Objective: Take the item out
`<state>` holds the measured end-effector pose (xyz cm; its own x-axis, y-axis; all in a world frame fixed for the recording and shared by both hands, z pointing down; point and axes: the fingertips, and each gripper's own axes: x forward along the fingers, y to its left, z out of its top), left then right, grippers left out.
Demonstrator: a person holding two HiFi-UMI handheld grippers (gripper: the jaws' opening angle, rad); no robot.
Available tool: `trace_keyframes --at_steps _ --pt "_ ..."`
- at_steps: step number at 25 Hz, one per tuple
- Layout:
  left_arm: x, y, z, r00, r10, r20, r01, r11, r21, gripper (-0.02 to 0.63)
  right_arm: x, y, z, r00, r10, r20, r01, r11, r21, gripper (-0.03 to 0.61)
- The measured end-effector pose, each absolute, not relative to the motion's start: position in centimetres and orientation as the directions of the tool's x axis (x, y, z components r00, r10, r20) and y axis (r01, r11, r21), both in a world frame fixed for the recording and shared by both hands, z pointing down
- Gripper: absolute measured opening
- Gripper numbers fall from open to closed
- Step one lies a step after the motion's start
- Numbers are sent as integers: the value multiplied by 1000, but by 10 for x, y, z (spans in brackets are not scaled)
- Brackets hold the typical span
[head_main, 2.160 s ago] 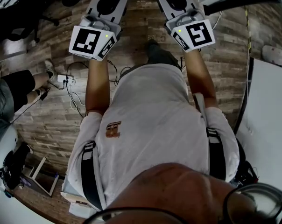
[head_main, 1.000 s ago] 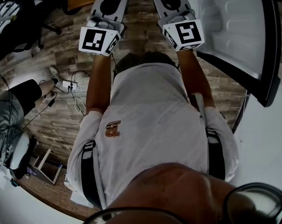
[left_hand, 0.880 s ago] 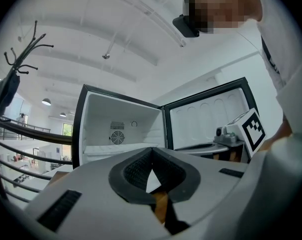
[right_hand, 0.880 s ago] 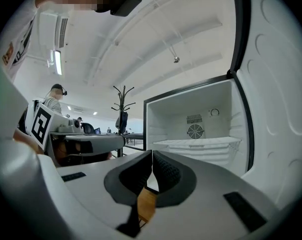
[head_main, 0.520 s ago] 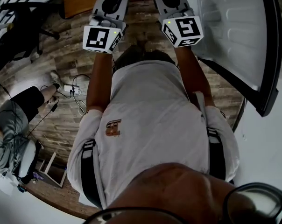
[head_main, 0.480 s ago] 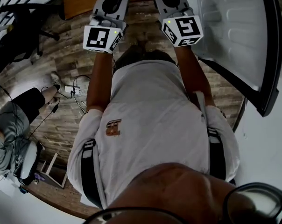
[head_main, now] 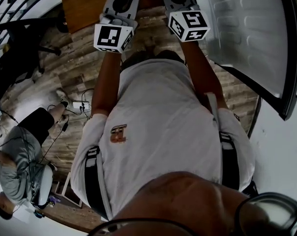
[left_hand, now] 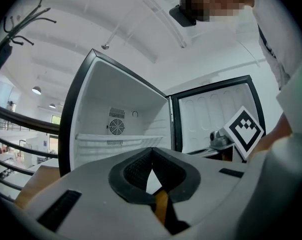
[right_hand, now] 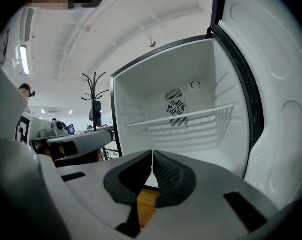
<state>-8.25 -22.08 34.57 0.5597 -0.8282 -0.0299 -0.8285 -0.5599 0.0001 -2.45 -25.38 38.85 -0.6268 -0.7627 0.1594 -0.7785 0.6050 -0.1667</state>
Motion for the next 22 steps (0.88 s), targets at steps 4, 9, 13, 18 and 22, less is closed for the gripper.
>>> trace_keyframes --at_steps 4,9,13,18,22 --pt "-88 -225 358 590 -807 -24 -807 -590 3 18 -30 -264 407 -595 -782 187 -801 559 -213 35" --pt "-101 -232 365 614 -789 -21 -789 -615 6 18 -38 -277 421 -556 -804 211 -824 501 -264 35" --pt "-111 -241 368 621 -783 -20 -783 -621 22 18 -41 -291 427 -526 -819 231 -839 455 -298 35" --pt "-104 -249 372 621 -784 -6 -784 -620 33 18 -23 -312 446 -491 -830 265 -840 370 -397 35" --pt "-99 -253 373 599 -801 10 -800 -598 46 18 -11 -323 459 -479 -829 287 -822 309 -478 37"
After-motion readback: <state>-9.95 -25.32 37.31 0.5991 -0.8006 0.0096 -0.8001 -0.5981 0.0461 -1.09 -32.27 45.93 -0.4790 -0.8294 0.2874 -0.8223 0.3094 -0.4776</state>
